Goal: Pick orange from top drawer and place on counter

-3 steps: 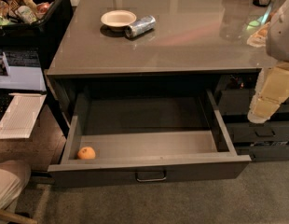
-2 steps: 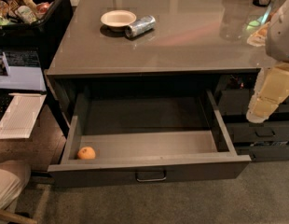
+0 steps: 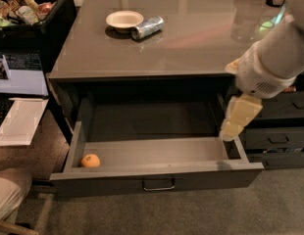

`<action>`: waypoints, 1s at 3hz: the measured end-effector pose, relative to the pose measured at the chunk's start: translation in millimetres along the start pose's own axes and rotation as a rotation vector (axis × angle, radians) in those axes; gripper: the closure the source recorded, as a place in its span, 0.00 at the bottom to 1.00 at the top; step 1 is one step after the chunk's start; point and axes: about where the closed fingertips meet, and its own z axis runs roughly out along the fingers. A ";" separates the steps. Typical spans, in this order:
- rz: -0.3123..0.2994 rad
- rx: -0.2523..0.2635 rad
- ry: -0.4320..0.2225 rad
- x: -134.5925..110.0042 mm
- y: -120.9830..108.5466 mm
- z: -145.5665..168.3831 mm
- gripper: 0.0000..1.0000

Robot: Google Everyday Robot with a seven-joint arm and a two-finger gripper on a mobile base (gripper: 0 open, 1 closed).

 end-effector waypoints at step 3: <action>-0.050 -0.080 -0.426 -57.2 8.5 125.7 0.00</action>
Offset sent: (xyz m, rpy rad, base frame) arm 0.0567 0.1242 -0.1304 0.6257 -0.0842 0.2398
